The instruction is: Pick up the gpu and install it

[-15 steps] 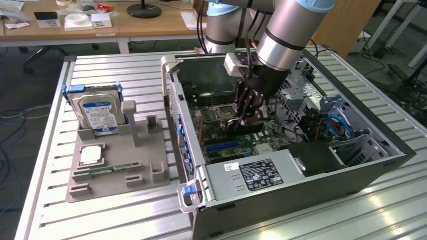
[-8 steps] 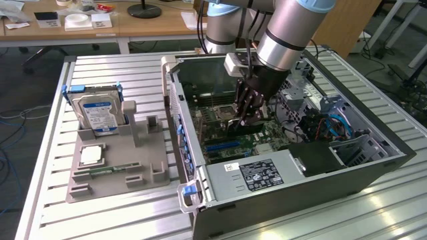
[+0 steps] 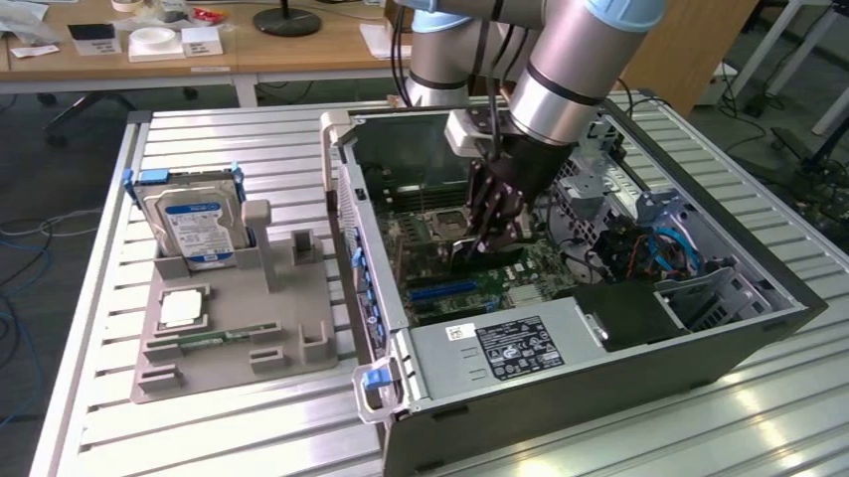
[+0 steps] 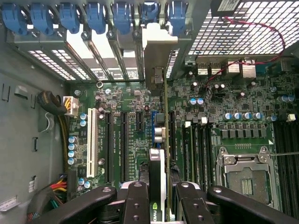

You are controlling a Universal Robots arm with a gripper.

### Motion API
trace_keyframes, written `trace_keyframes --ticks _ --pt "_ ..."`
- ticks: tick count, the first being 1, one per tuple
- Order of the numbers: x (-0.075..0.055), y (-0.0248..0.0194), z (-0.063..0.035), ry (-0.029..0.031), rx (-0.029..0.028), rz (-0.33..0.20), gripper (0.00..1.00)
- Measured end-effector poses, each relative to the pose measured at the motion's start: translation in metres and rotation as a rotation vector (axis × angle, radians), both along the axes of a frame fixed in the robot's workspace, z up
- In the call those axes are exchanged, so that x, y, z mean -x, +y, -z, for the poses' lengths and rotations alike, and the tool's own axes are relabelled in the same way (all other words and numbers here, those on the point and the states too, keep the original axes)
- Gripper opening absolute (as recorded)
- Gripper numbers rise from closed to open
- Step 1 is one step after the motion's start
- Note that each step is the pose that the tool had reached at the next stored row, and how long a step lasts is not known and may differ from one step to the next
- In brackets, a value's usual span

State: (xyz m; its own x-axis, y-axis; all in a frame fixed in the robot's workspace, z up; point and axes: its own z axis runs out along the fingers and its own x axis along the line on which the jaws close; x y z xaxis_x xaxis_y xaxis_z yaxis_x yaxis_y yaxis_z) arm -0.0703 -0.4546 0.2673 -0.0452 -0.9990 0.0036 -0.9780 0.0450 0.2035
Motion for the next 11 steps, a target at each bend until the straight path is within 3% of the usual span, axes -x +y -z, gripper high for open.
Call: trace_keyframes --ticks 11 --pt "0.0048 -0.0030 0.0016 -0.0001 0.0002 0.000 0.27"
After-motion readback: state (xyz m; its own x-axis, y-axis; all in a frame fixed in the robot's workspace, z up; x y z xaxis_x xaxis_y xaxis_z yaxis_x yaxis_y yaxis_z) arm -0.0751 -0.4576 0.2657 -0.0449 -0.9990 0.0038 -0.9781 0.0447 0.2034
